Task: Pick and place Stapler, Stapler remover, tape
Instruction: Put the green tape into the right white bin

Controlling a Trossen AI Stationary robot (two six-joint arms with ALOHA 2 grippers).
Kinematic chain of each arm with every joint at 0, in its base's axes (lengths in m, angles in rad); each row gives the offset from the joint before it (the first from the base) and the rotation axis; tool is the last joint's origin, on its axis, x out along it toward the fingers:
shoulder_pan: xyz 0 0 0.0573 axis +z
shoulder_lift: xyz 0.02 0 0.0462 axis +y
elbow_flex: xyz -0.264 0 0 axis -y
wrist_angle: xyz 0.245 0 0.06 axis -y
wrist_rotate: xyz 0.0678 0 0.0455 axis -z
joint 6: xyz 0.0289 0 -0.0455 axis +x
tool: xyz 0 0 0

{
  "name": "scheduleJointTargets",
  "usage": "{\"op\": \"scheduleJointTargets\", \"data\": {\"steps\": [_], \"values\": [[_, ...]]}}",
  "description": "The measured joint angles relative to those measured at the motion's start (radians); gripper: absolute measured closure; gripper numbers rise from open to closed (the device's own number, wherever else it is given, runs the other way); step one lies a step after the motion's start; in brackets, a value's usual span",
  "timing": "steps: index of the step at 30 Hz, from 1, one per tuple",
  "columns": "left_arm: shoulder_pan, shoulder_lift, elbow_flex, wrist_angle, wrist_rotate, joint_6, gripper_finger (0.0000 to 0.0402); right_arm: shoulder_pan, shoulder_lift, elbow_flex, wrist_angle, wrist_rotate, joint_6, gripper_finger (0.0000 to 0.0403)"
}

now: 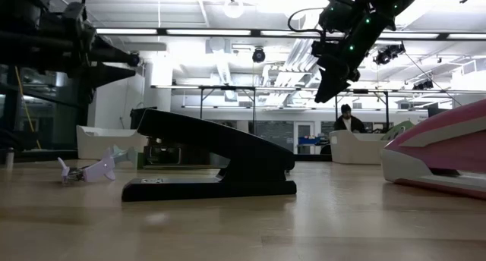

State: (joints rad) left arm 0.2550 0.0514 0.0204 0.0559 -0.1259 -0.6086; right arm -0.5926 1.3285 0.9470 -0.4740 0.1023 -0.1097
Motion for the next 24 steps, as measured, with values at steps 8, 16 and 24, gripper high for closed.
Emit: {"op": "scheduleJointTargets", "data": {"steps": [8, 16, 24], "values": [[0.000, 0.103, 0.062, -0.008, -0.101, -0.094, 0.0218, 0.000, 0.000, 0.000, -0.027, 0.000, -0.003, 0.0156], [0.000, 0.399, 0.201, -0.082, -0.110, -0.226, 0.0146, 0.000, 0.000, 0.000, -0.079, 0.004, 0.004, 0.0156], [0.000, 0.787, 0.437, -0.272, -0.057, -0.440, 0.0155, -0.003, 0.000, 0.000, -0.207, 0.117, 0.034, 0.0156]]}}
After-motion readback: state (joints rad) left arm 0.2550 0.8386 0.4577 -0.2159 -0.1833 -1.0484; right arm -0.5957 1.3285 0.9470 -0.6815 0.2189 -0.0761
